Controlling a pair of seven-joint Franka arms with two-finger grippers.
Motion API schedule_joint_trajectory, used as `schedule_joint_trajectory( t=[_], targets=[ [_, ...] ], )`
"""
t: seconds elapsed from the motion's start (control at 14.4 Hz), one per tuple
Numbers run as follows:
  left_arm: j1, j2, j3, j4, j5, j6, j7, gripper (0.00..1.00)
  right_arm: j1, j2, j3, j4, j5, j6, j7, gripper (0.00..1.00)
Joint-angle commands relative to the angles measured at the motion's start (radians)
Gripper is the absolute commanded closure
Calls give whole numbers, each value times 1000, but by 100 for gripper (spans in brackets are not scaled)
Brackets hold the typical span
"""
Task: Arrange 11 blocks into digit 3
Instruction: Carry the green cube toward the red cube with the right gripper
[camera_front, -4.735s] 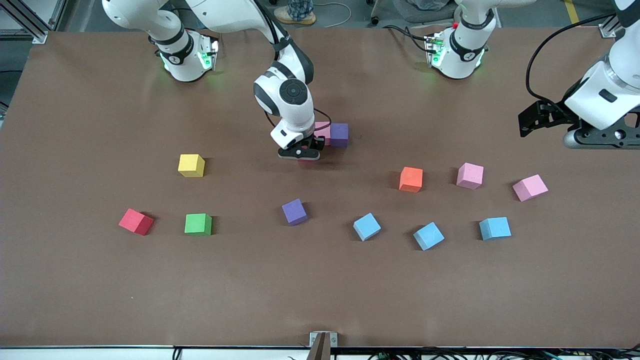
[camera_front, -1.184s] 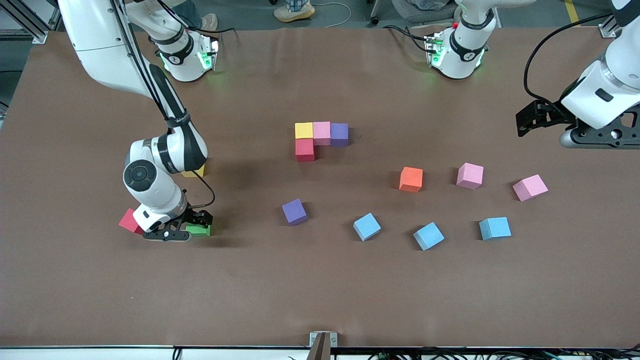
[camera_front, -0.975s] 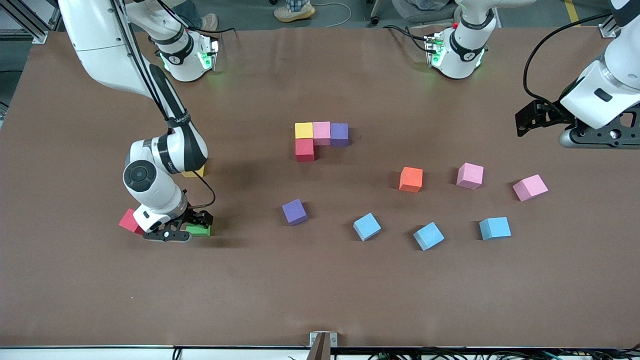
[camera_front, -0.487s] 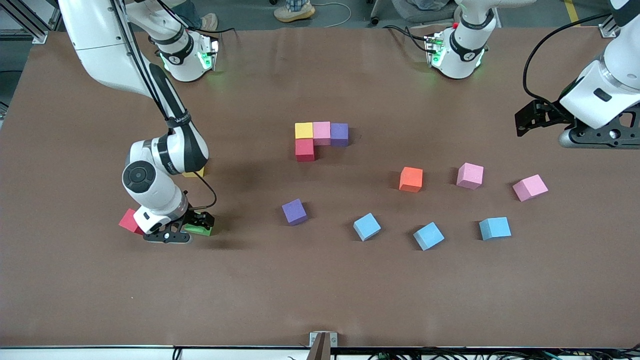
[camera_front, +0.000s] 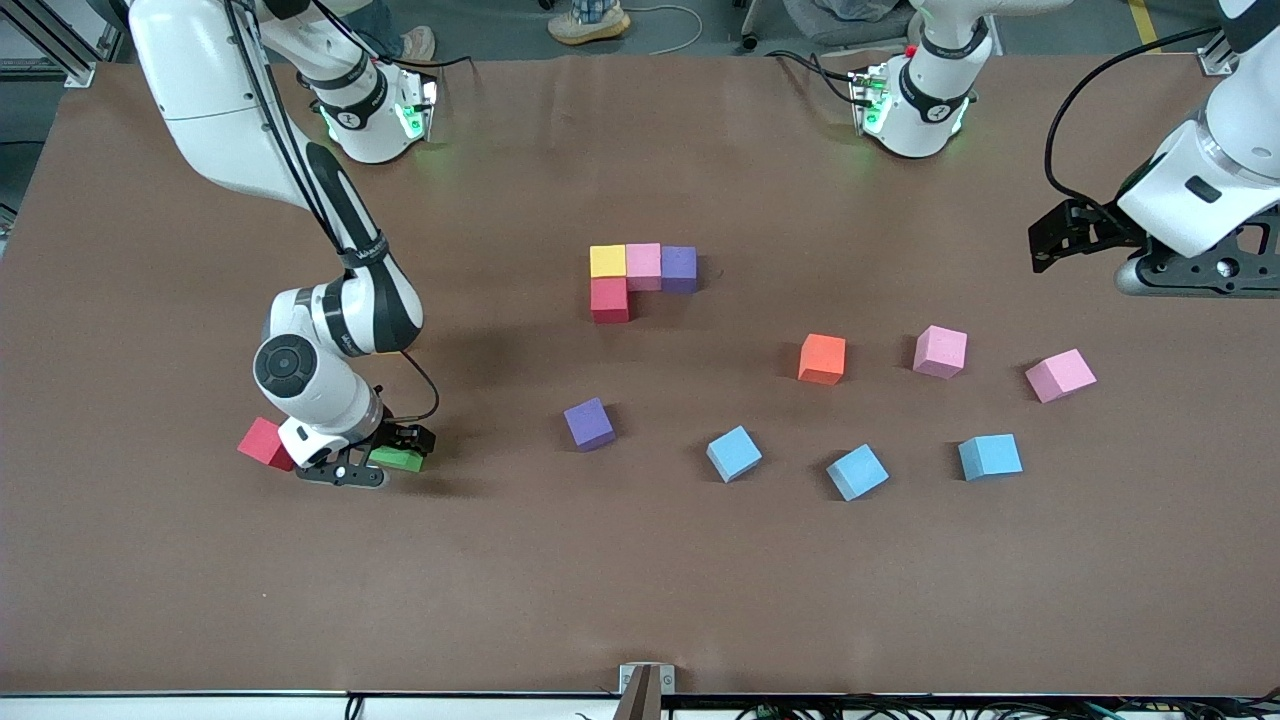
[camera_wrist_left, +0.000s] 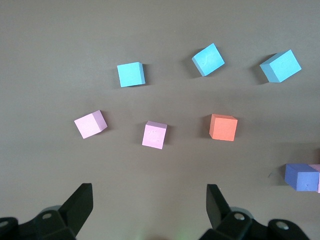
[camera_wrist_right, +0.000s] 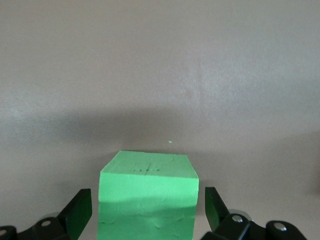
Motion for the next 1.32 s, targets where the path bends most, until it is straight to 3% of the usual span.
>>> schedule_joint_trajectory(
  t=[0.0,0.07,0.14,0.21,0.28,0.35,0.56,0.7,0.97,1.11,1.25],
  targets=[
    [2,-1,-4,5,-1,0,11,0,-5,-1,9,13,12,-31,54,15],
    [3,-1,-4,5,-1,0,11,0,-6,-1,9,16,12,-46,52,35],
    [3,-1,-4,5,-1,0,11,0,-9,-2,9,27,13,-80,54,67],
    [3,-1,-4,5,-1,0,11,0,-12,-4,9,53,13,-118,55,92],
    [3,-1,-4,5,-1,1,11,0,-9,-5,9,89,13,-191,57,99],
    [3,-1,-4,5,-1,0,11,0,-3,-14,11,108,13,-260,64,100],
    [2,-1,-4,5,-1,0,11,0,46,-72,55,96,81,-295,78,99],
    [2,-1,-4,5,-1,0,11,0,137,-97,60,96,85,-301,170,99],
    [2,-1,-4,5,-1,0,11,0,283,-99,61,96,95,-261,259,99],
    [3,-1,-4,5,-1,0,11,0,351,-96,60,93,154,-218,297,99],
    [2,-1,-4,5,0,0,11,0,386,-94,60,67,159,-162,310,99]
  ],
)
